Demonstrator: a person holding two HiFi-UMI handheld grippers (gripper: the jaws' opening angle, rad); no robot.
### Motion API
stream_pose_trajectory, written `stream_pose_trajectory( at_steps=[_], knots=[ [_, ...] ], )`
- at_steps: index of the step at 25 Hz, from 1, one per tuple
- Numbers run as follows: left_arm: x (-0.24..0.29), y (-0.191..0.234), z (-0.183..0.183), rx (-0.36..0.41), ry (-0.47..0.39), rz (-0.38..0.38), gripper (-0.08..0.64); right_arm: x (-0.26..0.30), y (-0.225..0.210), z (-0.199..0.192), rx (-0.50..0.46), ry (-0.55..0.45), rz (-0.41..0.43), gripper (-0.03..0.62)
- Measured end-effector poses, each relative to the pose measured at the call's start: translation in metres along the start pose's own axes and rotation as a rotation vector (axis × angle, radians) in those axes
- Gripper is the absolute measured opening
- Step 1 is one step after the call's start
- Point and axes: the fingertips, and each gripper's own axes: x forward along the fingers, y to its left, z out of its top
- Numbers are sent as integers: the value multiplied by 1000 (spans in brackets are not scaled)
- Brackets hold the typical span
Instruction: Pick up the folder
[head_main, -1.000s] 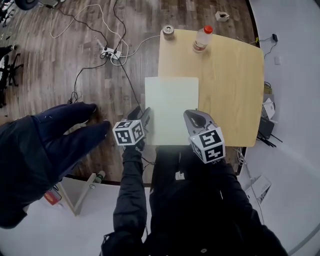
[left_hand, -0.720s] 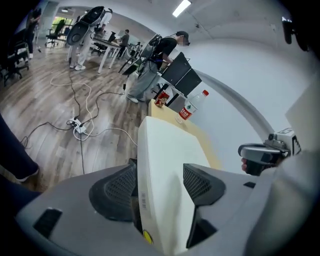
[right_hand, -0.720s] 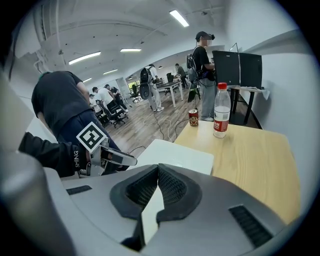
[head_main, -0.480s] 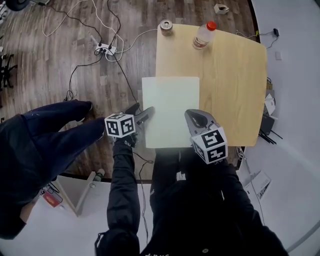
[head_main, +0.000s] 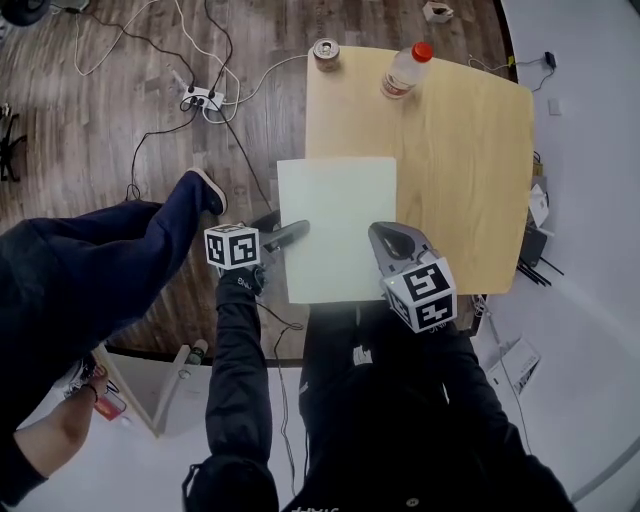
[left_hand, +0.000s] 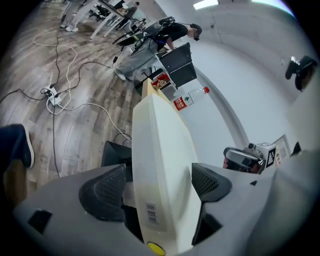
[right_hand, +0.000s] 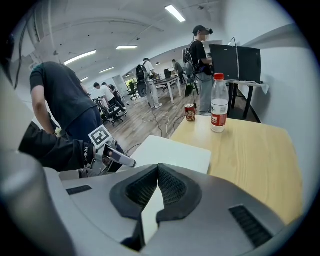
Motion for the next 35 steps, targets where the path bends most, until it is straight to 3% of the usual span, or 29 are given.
stream_pose_trajectory(
  at_steps=[4, 9, 13, 18, 24, 35],
  knots=[
    [7, 1, -4, -57, 12, -89, 393, -1, -3, -2, 2, 6, -2, 23],
    [19, -7, -12, -49, 75, -174, 391, -2, -11, -8, 14, 17, -17, 23],
    [24, -11, -9, -56, 52, -210, 390, -4, -14, -13, 22, 20, -22, 23],
    [16, -11, -10, -48, 21, -177, 388, -9, -14, -14, 27, 13, -25, 23],
    [-6, -30, -2, -17, -95, -132, 371, -22, -16, -12, 33, -14, -30, 23],
    [-28, -70, -1, 39, -187, 18, 342, -62, -14, -5, 31, -79, -32, 23]
  ],
)
